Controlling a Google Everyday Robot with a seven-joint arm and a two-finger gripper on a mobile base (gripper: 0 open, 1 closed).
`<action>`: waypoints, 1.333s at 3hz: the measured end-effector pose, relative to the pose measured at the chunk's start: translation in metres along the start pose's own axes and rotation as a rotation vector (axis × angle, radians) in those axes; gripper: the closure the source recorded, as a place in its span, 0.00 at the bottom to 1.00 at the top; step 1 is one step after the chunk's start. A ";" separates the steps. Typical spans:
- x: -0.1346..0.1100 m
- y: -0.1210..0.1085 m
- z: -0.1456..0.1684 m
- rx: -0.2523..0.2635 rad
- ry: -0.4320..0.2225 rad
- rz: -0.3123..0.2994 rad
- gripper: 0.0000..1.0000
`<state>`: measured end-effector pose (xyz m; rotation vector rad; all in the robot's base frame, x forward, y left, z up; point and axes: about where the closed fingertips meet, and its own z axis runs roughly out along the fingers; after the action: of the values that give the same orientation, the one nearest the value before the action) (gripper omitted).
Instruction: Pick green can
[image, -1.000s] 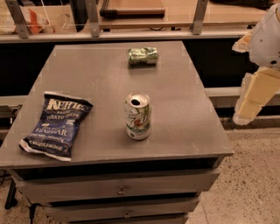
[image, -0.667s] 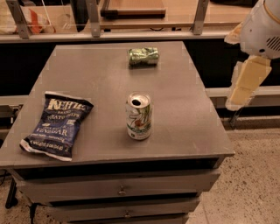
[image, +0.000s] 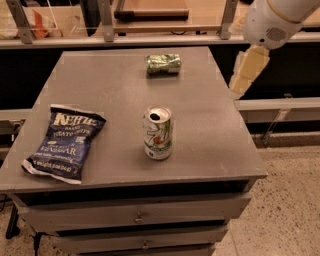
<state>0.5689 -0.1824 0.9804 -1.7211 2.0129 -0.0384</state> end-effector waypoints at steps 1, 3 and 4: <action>-0.016 -0.019 0.017 0.072 -0.053 0.028 0.00; -0.036 -0.045 0.040 0.199 -0.134 0.117 0.00; -0.045 -0.050 0.048 0.199 -0.146 0.098 0.00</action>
Offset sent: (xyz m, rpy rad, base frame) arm 0.0833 0.0455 -0.0267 0.2280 -0.2285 -0.2361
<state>0.6369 -0.1368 0.9699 -1.4585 1.9149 -0.0753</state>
